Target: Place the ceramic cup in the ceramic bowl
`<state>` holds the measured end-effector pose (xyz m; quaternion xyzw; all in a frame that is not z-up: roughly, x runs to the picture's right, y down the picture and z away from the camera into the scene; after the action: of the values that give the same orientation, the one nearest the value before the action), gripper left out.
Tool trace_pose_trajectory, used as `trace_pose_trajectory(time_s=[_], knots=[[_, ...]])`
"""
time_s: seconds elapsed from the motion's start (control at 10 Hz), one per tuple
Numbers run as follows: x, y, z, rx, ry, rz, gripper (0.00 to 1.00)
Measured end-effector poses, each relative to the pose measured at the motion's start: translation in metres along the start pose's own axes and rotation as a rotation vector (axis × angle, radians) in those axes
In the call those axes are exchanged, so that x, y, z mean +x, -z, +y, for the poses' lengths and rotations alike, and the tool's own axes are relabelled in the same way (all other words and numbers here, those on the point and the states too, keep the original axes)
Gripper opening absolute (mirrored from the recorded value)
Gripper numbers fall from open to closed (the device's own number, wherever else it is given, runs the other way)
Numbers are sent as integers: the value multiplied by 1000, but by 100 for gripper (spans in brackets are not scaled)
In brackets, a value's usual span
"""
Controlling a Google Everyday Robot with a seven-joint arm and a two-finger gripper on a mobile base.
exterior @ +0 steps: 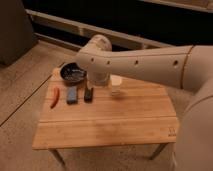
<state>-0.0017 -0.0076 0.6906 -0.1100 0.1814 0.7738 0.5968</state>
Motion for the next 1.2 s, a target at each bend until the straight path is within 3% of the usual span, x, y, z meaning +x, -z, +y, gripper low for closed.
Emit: trace_pose_trajectory(time_s=[0.5, 0.8, 1.0, 1.2], knots=[[-6, -2, 2, -5, -13, 0, 65], [-62, -3, -27, -7, -48, -44, 65], [-97, 4, -33, -60, -4, -102, 65], [-114, 10, -29, -118, 121, -155, 65]])
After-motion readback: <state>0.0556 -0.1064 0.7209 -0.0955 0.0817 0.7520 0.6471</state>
